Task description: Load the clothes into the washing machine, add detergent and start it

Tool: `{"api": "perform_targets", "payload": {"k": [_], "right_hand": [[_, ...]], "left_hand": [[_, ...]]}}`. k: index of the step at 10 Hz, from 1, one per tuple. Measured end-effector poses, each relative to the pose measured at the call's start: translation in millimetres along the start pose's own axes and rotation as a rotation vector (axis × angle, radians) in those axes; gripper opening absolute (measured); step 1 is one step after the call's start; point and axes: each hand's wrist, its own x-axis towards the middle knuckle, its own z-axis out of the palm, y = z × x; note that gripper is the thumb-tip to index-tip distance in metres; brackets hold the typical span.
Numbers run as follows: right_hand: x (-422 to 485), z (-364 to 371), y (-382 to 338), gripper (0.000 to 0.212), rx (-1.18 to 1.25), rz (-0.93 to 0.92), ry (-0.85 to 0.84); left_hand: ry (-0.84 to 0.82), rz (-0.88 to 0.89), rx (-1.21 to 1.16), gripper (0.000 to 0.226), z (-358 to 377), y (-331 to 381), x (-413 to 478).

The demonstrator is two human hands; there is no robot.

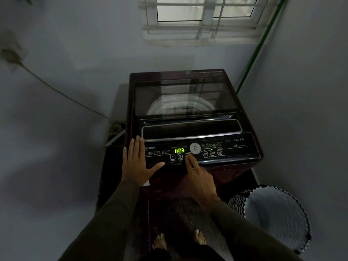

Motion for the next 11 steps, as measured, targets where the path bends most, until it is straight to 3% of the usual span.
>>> {"api": "perform_targets", "payload": {"k": [5,7,9,11], "right_hand": [[2,-2,2,0.076,-0.006,-0.025,0.044],[7,-1,8,0.058,0.028,-0.069,0.145],[18,10,14,0.056,0.0,-0.116,0.224],[23,11,18,0.057,-0.055,-0.144,0.295]], "left_hand": [[-0.027,0.0,0.005,0.119,0,-1,0],[-0.049,-0.008,0.025,0.122,-2,1,0],[-0.117,-0.033,0.064,0.124,-9,7,1],[0.016,0.025,-0.061,0.096,-7,27,-10]]}}
